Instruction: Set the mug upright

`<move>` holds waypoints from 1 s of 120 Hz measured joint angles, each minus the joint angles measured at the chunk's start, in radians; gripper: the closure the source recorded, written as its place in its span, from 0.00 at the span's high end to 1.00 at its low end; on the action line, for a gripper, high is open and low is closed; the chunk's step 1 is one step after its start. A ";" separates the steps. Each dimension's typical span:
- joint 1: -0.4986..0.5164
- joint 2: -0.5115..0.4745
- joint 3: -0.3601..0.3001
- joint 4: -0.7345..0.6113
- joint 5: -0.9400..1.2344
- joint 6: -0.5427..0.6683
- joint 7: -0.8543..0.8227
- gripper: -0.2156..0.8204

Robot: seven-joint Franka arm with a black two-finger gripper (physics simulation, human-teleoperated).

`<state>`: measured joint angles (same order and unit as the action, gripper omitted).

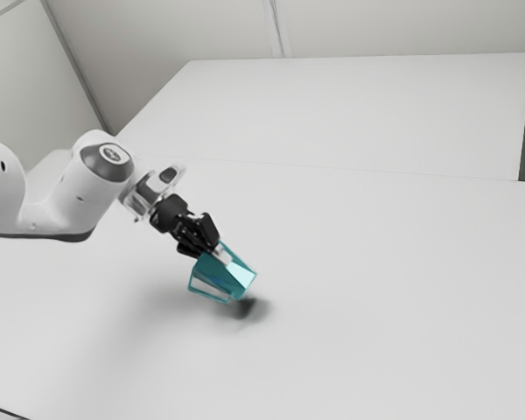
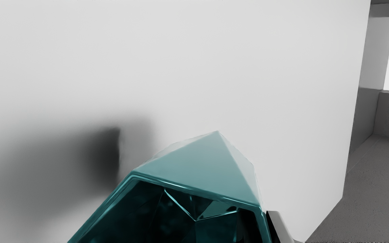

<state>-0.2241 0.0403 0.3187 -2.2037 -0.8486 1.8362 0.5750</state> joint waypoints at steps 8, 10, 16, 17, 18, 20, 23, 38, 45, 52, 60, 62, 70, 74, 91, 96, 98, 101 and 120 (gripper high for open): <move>0.000 -0.011 0.000 0.012 0.038 0.000 -0.014 0.04; 0.000 -0.015 0.000 0.015 0.047 0.000 -0.018 0.04; -0.002 -0.026 0.000 0.028 0.076 0.000 -0.031 0.04; -0.002 -0.028 0.000 0.031 0.081 0.000 -0.033 0.04; -0.003 -0.029 -0.001 0.034 0.086 0.000 -0.035 0.04; -0.003 -0.031 -0.001 0.039 0.096 0.000 -0.039 0.04; -0.004 -0.034 -0.001 0.051 0.115 0.000 -0.046 0.04; -0.017 -0.045 0.003 0.106 0.233 -0.002 -0.086 0.04; -0.021 -0.046 0.004 0.126 0.292 -0.003 -0.105 0.04; -0.025 -0.047 0.004 0.137 0.349 -0.004 -0.126 0.04; -0.029 -0.050 0.003 0.146 0.405 -0.002 -0.149 0.04; -0.030 -0.050 0.002 0.148 0.419 -0.001 -0.154 0.04; -0.032 -0.050 -0.002 0.150 0.475 0.008 -0.175 0.04; -0.028 -0.050 -0.010 0.151 0.501 0.015 -0.185 0.04; -0.033 -0.045 -0.022 0.152 0.585 0.056 -0.221 0.04; -0.039 -0.043 -0.021 0.151 0.607 0.072 -0.230 0.04; -0.040 -0.043 -0.022 0.151 0.615 0.078 -0.233 0.04; -0.042 -0.042 -0.024 0.151 0.625 0.087 -0.238 0.04; -0.025 -0.040 -0.060 0.147 0.686 0.142 -0.270 0.04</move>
<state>-0.2495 0.0004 0.2585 -2.0565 -0.1623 1.9784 0.3047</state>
